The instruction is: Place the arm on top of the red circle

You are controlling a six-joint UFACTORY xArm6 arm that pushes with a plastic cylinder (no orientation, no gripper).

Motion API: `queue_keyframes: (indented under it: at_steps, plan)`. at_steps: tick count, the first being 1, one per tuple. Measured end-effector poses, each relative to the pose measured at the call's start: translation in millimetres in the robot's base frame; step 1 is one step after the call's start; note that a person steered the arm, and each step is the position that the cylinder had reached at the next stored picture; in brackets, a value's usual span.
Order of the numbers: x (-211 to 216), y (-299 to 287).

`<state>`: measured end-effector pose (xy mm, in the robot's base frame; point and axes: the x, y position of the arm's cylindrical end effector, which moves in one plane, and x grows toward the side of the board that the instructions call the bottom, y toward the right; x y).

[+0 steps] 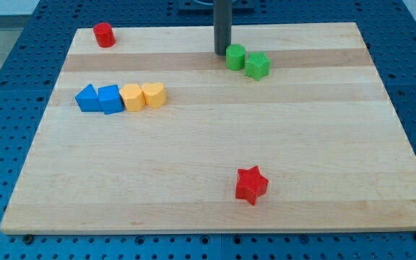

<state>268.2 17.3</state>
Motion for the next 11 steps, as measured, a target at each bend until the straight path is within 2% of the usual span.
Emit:
queue_keyframes:
  at_steps: [4,7,9,11]
  plan:
    - [-11.2,27.2]
    - [22.0,26.9]
    - [14.6,23.3]
    - [-33.7,-57.6]
